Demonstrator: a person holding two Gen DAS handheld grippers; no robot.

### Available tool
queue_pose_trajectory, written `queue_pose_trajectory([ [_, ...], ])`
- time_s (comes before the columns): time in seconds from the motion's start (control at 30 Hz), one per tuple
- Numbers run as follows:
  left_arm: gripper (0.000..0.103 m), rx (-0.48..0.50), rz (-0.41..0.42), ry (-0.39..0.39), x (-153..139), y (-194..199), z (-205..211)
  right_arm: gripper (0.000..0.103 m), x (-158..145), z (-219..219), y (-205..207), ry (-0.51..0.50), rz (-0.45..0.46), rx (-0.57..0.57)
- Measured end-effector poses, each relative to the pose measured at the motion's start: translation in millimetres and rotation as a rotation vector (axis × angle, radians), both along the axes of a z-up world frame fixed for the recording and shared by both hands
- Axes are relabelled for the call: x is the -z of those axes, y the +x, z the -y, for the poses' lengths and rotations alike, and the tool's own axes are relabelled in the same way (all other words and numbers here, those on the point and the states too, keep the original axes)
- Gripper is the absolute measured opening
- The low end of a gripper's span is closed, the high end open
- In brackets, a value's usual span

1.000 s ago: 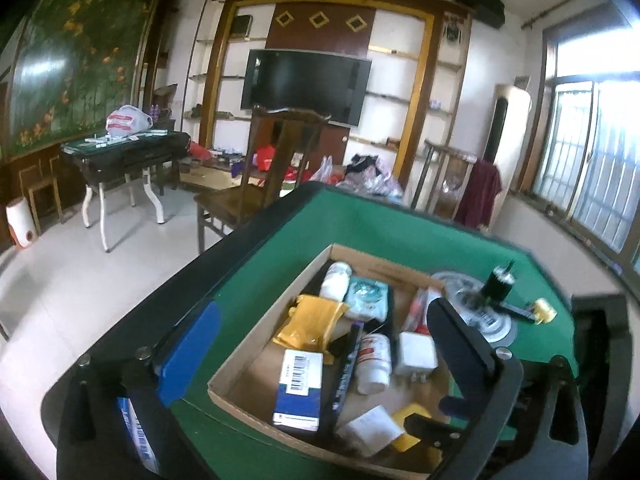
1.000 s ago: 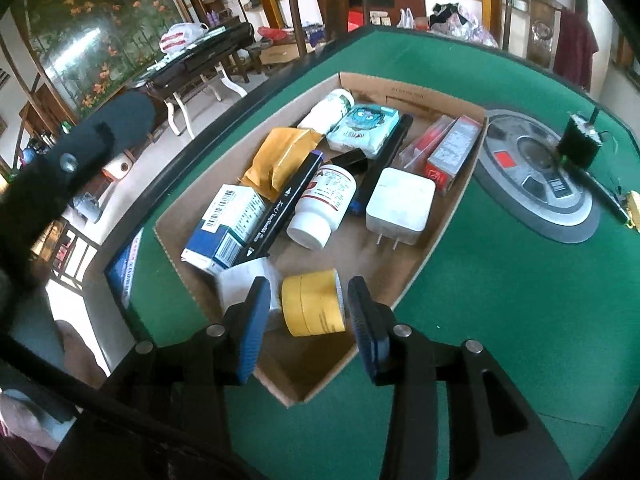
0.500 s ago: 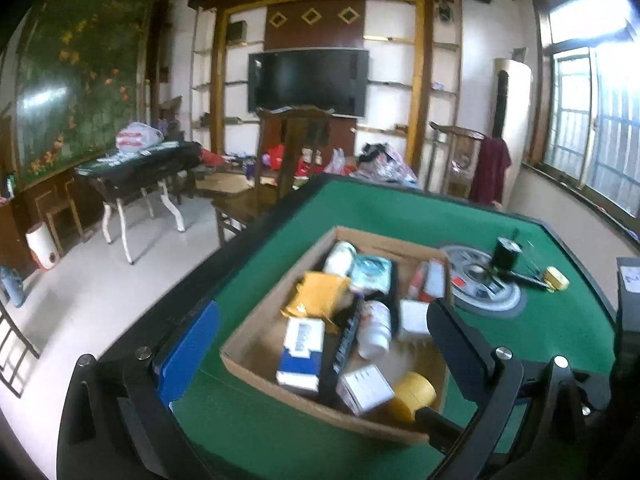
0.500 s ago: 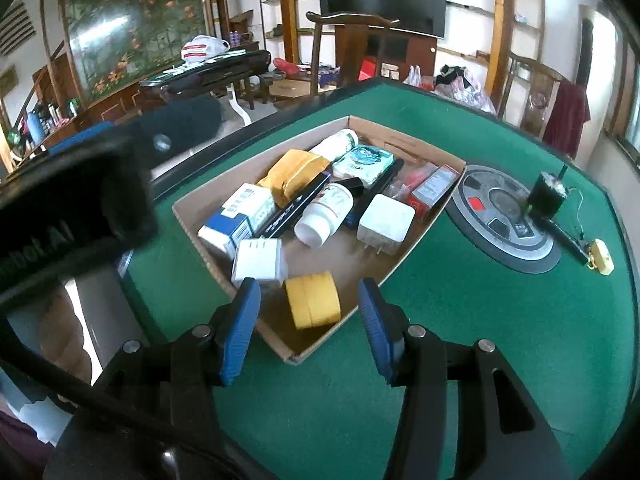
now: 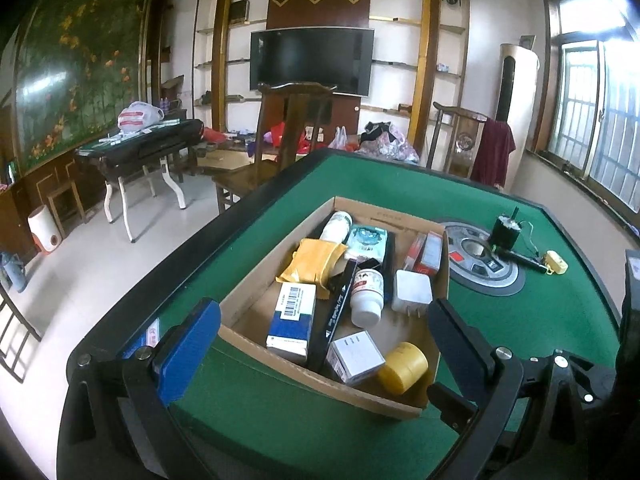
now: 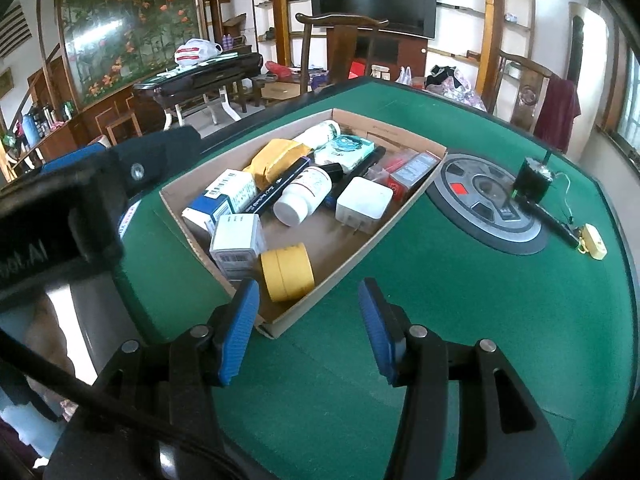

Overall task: Organize objects
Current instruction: 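Withdraw both tools from the tray back over the table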

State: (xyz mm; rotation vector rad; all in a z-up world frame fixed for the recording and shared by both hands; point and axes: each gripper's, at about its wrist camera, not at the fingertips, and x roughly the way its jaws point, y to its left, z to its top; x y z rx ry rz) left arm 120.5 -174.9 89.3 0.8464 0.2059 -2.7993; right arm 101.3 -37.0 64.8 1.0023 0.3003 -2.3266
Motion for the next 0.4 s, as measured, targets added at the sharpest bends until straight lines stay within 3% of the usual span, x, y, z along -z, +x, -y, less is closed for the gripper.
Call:
queue_pose_trajectory([
  [0.4,0.101,-0.039,0.032,-0.069,11,-6,0,0.057,9,16,-12,0.044,0.023,0.002],
])
